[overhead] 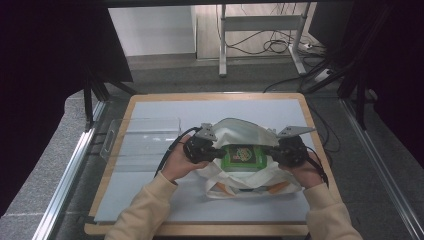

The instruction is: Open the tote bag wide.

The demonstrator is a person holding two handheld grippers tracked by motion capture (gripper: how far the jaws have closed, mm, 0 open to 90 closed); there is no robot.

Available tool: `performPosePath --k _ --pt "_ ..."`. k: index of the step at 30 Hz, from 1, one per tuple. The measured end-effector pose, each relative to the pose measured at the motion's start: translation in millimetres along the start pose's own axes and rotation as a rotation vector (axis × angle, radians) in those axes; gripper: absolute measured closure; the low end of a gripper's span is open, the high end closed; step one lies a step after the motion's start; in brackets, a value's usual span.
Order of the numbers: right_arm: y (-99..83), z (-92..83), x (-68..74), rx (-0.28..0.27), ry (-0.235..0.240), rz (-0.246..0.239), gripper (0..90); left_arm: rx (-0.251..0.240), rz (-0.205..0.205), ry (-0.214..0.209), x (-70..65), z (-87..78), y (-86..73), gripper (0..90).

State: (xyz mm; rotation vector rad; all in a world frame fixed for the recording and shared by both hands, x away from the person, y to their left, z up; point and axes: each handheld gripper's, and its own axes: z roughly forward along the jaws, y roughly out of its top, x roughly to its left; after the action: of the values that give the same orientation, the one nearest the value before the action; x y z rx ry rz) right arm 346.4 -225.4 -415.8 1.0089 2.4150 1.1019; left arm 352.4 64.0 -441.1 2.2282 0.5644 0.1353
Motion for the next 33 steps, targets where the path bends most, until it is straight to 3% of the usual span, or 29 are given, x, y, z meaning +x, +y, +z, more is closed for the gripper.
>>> performPosePath --k 9,20,33 --pt "17.4 20.8 -16.6 0.054 -0.027 -0.008 88.7 0.016 -0.013 -0.006 1.7 1.5 -4.0 90.0" --pt "18.9 51.2 -27.4 0.113 -0.06 -0.017 88.6 0.072 -0.028 -0.014 -0.3 9.2 -13.2 90.0" --pt "23.5 68.7 -59.6 0.144 -0.142 0.043 88.8 0.129 -0.048 -0.04 -2.9 11.7 -29.1 90.0"
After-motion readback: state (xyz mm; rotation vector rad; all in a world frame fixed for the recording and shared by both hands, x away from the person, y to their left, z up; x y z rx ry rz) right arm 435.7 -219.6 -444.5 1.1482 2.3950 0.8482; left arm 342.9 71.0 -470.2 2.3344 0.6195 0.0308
